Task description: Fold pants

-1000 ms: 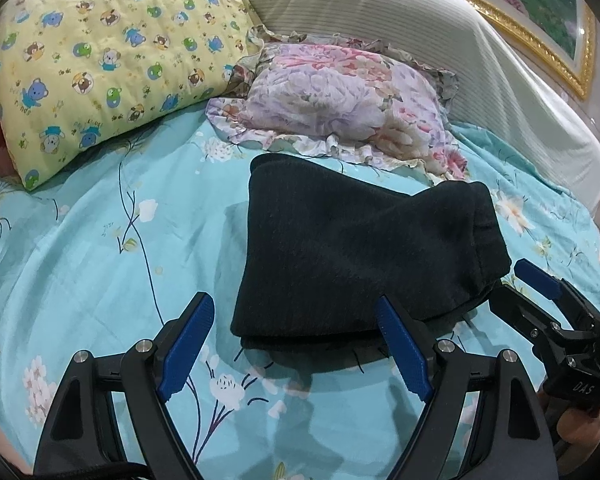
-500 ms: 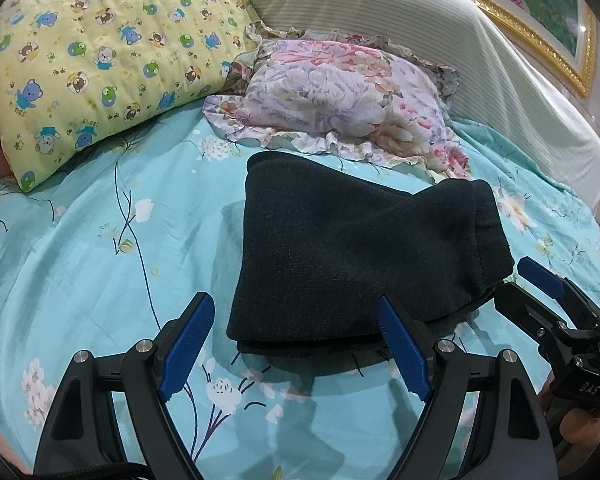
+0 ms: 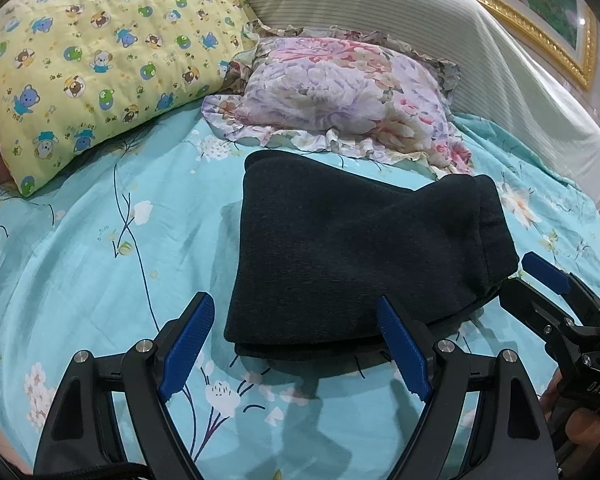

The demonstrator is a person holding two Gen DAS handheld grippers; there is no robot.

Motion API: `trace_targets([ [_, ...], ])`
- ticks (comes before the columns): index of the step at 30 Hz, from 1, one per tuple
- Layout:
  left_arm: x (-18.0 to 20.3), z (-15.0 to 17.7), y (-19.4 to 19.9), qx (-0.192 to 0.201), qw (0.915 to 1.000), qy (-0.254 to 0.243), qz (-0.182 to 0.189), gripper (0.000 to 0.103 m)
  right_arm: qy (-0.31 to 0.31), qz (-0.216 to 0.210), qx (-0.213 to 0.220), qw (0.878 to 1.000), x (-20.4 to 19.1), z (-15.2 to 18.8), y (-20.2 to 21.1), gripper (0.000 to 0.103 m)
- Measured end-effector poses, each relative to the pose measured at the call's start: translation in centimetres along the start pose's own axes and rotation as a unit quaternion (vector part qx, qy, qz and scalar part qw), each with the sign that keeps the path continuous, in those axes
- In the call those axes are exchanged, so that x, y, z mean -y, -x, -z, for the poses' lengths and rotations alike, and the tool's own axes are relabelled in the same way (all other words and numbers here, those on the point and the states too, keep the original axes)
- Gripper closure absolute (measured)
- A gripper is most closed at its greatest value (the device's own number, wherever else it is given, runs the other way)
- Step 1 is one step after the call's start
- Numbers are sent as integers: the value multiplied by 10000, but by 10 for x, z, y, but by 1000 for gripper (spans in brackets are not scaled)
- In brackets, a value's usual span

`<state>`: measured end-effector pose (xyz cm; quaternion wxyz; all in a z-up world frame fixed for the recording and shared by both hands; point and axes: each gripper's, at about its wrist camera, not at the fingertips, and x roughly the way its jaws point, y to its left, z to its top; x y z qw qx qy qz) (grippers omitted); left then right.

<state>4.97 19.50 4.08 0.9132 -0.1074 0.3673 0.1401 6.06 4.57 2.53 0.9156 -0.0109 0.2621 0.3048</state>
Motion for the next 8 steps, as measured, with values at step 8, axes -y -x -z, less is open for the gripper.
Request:
trace_targets([
  [8,-2,-1,-4,-89,9999,35,-75,19,-32,-8,7,10000,3,0,0,5],
])
